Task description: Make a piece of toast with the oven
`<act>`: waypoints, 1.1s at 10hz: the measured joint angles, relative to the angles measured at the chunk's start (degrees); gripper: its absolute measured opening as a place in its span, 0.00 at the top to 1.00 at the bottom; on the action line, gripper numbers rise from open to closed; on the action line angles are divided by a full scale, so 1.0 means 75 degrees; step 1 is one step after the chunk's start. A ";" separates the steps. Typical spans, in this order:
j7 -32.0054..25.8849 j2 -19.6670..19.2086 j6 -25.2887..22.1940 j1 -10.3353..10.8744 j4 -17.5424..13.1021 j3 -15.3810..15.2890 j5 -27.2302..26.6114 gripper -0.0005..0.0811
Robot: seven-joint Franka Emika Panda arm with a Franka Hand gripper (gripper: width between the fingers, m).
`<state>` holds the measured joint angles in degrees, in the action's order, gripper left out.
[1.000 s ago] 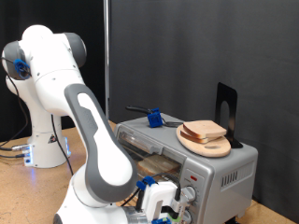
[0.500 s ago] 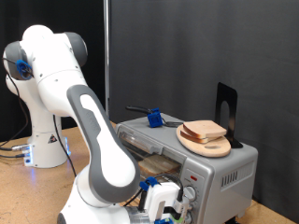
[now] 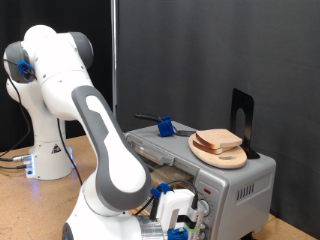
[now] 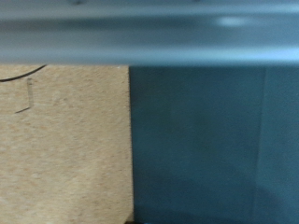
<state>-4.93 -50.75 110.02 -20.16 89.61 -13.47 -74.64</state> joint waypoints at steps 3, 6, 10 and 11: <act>0.0027 -0.0004 0.0000 -0.0012 0.0024 -0.0004 -0.0039 0.88; -0.0419 -0.0008 -0.0040 -0.0042 0.0058 -0.0021 -0.0147 0.88; -0.2486 -0.0159 -0.0432 -0.0322 0.0192 -0.0216 -0.0716 0.88; -0.2905 -0.0245 -0.0591 -0.0415 0.0174 -0.0283 -0.0823 0.88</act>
<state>-26.71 -52.59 105.59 -23.27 90.92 -15.59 -80.81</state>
